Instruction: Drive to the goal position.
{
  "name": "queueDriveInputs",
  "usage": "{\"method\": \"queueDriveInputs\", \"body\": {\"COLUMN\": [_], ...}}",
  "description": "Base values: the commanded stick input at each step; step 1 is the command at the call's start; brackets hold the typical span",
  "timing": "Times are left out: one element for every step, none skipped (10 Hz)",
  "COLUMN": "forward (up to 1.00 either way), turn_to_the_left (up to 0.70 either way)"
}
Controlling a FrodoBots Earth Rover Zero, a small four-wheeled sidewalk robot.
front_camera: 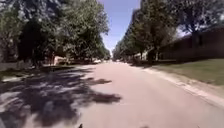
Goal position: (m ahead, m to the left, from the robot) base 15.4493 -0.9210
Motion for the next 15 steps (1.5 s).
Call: {"method": "queueDriveInputs", "body": {"forward": [0.70, 0.70, 0.70, 0.70, 0.70, 0.70, 0.70, 0.70, 0.70, 0.70, 0.70, 0.70, 0.70, 0.70, 0.70], "turn_to_the_left": [0.00, 0.00, 0.00, 0.00, 0.00, 0.00, 0.00, 0.00, 0.00, 0.00, 0.00, 0.00, 0.00, 0.00, 0.00]}}
